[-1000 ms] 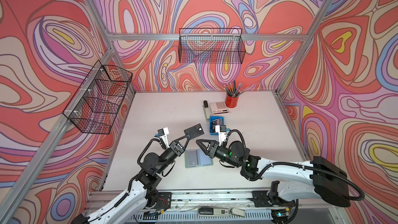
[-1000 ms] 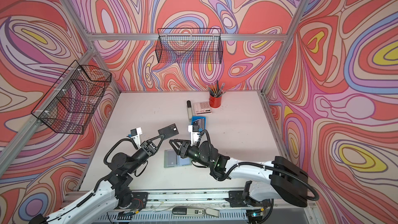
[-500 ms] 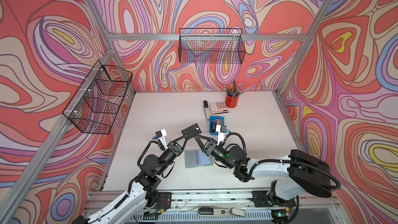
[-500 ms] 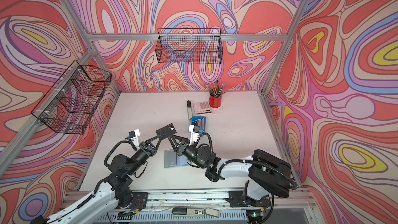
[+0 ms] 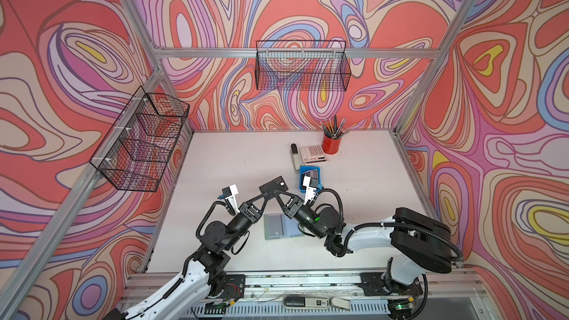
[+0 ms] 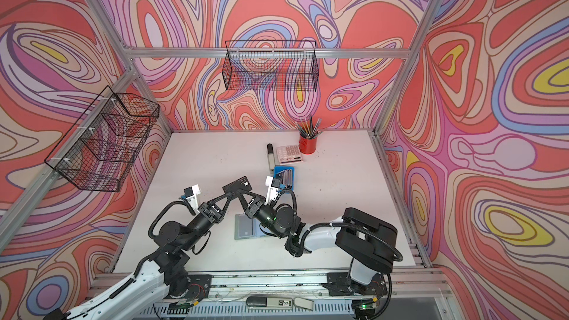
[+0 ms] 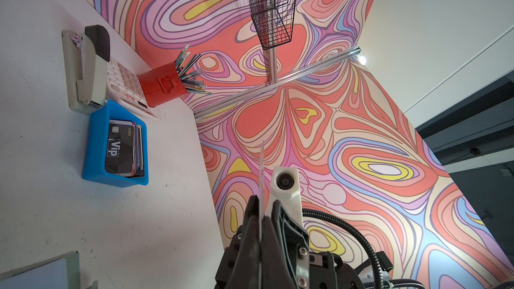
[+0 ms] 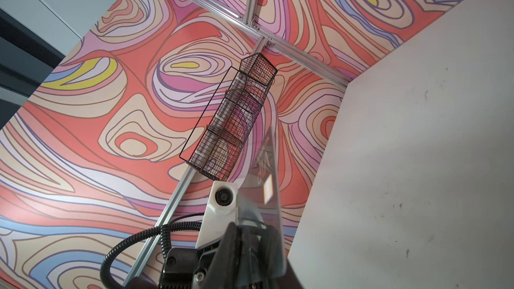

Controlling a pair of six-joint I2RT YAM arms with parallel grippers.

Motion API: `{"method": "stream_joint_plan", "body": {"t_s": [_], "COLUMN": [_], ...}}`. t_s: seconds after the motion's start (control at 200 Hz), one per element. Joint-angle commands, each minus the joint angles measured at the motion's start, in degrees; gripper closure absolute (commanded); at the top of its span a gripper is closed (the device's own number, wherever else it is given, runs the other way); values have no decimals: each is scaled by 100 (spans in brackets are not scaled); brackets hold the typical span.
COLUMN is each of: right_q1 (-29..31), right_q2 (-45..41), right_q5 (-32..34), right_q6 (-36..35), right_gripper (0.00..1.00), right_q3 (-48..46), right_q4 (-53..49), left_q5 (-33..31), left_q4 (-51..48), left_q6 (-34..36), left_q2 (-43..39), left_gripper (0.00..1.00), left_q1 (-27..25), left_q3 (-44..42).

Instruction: Put the credit cards into the card holder

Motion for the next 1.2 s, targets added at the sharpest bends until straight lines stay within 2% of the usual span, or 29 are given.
{"method": "stream_joint_plan", "body": {"t_s": [0.0, 0.155, 0.225, 0.25, 0.3, 0.331, 0.376, 0.441, 0.521, 0.561, 0.646, 0.706, 0.806, 0.931, 1.197], "right_q1": [19, 13, -11, -23, -84, -152, -304, -620, -915, -958, -960, -957, -963, -965, -937], "right_q2": [192, 341, 288, 233, 67, -92, -409, -969, -1798, -2244, -3089, -3481, -3807, -3726, -3021], "right_q5": [-4, 6, 33, 37, 16, 2, -53, -315, -561, -559, -399, -455, -816, -1240, -1736], "right_q6": [108, 153, 103, 81, 49, 51, 111, 192, -5, -291, -768, -972, -1110, -1205, -1212], "right_gripper": [83, 100, 100, 100, 100, 100, 100, 100, 100, 100, 100, 100, 100, 100, 100], "right_q3": [243, 302, 252, 219, 97, -22, -254, -523, -853, -965, -936, -1005, -1214, -1332, -1675], "right_q4": [294, 438, 388, 312, 80, -129, -586, -1578, -2879, -3485, -5132, -5772, -6130, -6303, -5582], "left_q5": [156, 233, 277, 292, 336, 365, 407, 507, 327, 171, 114, 178, 414, 520, 800], "left_q4": [374, 464, 391, 360, 287, 207, -74, -1181, -3366, -4084, -4633, -4909, -5114, -5275, -5074], "left_q6": [-112, -149, -141, -134, -94, -55, 33, 352, 961, 1165, 1489, 1615, 1836, 2067, 2128], "left_q2": [-33, -23, -39, -41, -89, -144, -270, -538, -795, -835, -853, -757, -412, -4, 210], "left_gripper": [100, 100, 100, 92, 65, 55, 44, 38, 37, 37, 36, 36, 40, 44, 48], "left_q1": [11, 11, 11, 11, 11, 20, 35, 64, 68, 73, 81, 82, 82, 82, 40], "left_q3": [-99, -116, -106, -110, -134, -160, -164, 32, 582, 730, 756, 764, 754, 639, 303]}}
